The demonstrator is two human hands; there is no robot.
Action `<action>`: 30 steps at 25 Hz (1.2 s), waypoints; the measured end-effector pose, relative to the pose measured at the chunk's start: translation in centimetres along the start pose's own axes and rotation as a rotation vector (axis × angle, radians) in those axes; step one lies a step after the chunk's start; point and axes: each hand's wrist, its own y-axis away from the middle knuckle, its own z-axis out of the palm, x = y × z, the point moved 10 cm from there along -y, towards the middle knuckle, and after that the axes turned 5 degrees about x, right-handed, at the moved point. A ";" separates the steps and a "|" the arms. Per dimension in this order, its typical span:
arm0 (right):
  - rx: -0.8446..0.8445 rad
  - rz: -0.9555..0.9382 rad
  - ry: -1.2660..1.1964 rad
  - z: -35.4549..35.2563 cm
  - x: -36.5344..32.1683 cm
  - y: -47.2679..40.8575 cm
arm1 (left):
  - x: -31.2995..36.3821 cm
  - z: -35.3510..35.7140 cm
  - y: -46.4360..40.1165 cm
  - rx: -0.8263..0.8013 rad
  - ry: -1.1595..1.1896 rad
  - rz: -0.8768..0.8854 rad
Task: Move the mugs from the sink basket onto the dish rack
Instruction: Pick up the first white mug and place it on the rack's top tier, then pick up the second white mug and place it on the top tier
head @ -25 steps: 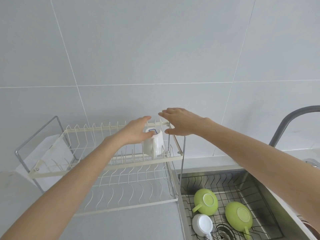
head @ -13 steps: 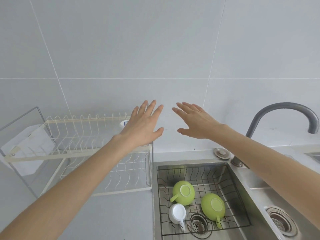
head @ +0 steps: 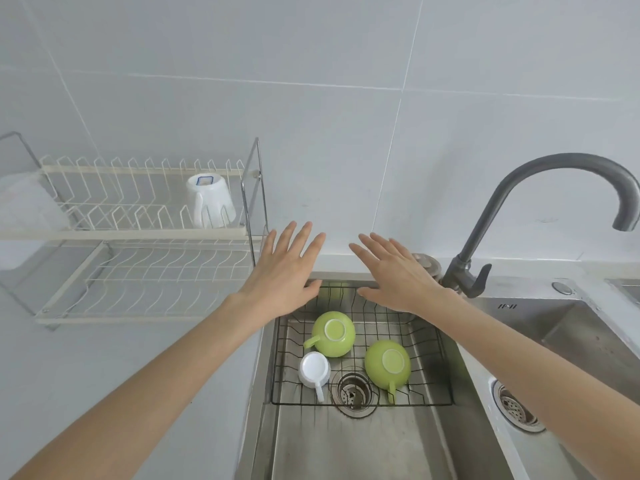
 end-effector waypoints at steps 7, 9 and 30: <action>-0.072 0.005 -0.095 6.6 1.1 0.9 | 0.6 7.8 1.2 -0.190 0.042 -0.068; -0.097 0.000 -0.120 8.7 1.0 1.1 | 0.7 10.3 1.7 -0.263 0.060 -0.091; -0.523 0.120 -0.471 31.0 -2.5 2.6 | -0.4 31.4 6.9 -0.701 0.276 -0.379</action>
